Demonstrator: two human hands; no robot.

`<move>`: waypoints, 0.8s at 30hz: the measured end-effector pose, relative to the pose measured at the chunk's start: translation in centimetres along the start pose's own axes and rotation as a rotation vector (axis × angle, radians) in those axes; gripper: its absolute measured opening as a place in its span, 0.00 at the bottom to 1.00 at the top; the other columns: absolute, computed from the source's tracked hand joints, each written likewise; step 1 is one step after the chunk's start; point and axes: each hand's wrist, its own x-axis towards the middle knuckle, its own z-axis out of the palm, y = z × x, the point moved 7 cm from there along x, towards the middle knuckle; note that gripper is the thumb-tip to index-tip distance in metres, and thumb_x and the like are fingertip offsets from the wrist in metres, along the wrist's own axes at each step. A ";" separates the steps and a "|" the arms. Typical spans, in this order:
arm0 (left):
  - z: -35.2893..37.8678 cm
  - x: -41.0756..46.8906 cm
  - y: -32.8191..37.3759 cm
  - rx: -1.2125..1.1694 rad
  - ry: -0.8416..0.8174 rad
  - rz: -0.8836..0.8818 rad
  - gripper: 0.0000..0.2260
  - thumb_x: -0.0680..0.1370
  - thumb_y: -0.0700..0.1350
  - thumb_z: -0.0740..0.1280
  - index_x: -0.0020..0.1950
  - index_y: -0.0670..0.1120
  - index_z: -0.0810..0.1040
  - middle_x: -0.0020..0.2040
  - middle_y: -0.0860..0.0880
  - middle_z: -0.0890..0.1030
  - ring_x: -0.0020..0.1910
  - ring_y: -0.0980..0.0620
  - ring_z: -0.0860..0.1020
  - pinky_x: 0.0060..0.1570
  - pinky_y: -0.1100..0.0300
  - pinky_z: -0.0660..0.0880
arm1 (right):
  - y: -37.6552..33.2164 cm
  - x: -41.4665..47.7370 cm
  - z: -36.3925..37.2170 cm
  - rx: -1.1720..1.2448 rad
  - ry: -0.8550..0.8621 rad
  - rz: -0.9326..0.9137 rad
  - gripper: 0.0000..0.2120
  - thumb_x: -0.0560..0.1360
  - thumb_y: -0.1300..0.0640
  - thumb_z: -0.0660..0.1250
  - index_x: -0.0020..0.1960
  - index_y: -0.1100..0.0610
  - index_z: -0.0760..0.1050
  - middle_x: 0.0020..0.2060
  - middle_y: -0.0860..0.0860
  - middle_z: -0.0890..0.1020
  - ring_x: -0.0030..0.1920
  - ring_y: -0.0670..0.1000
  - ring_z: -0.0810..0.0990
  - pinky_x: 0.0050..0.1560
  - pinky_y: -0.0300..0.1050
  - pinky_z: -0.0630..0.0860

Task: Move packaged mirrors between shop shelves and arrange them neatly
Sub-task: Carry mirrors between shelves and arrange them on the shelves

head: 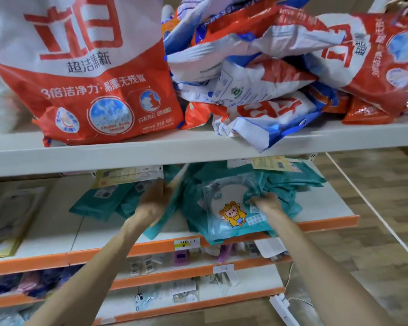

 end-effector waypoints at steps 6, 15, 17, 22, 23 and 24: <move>-1.2 -0.5 -5.2 -0.478 -0.057 -0.245 0.03 0.76 0.34 0.64 0.47 0.38 0.77 0.37 0.42 0.79 0.29 0.45 0.77 0.27 0.55 0.73 | 0.0 0.1 -0.5 0.124 -0.031 0.070 0.13 0.72 0.59 0.74 0.53 0.64 0.77 0.45 0.58 0.82 0.40 0.53 0.79 0.41 0.48 0.76; 0.3 0.2 -9.1 -0.346 0.059 -0.350 0.09 0.74 0.43 0.73 0.39 0.38 0.79 0.35 0.41 0.80 0.33 0.45 0.77 0.32 0.56 0.69 | -0.9 -0.4 1.2 0.131 0.029 0.014 0.13 0.73 0.53 0.72 0.51 0.61 0.79 0.46 0.57 0.83 0.41 0.54 0.80 0.35 0.43 0.72; 0.8 0.7 -9.0 -0.351 0.097 -0.352 0.08 0.74 0.42 0.72 0.36 0.41 0.80 0.33 0.42 0.80 0.31 0.46 0.76 0.31 0.55 0.69 | -0.4 -0.2 1.9 0.144 0.059 0.028 0.15 0.73 0.52 0.73 0.53 0.62 0.79 0.48 0.57 0.83 0.45 0.56 0.82 0.40 0.44 0.74; 1.4 0.5 -7.9 -0.420 0.132 -0.347 0.10 0.75 0.43 0.71 0.34 0.51 0.77 0.36 0.42 0.82 0.32 0.45 0.78 0.31 0.52 0.74 | 0.9 -1.0 3.0 0.225 0.067 0.079 0.18 0.72 0.53 0.74 0.57 0.63 0.78 0.50 0.57 0.83 0.50 0.59 0.82 0.55 0.53 0.80; 1.3 0.2 -7.5 -0.451 0.129 -0.352 0.09 0.75 0.42 0.71 0.36 0.51 0.77 0.37 0.42 0.82 0.32 0.46 0.78 0.31 0.54 0.73 | 0.8 -1.5 2.9 0.246 0.063 0.087 0.19 0.72 0.53 0.75 0.57 0.64 0.78 0.50 0.58 0.83 0.50 0.59 0.83 0.56 0.55 0.80; 1.1 -0.2 -7.0 -0.490 0.122 -0.363 0.08 0.75 0.42 0.72 0.38 0.50 0.78 0.38 0.42 0.81 0.32 0.46 0.77 0.31 0.55 0.73 | 0.5 -2.1 2.6 0.263 0.057 0.090 0.19 0.72 0.53 0.75 0.57 0.64 0.78 0.51 0.58 0.83 0.50 0.60 0.83 0.56 0.56 0.80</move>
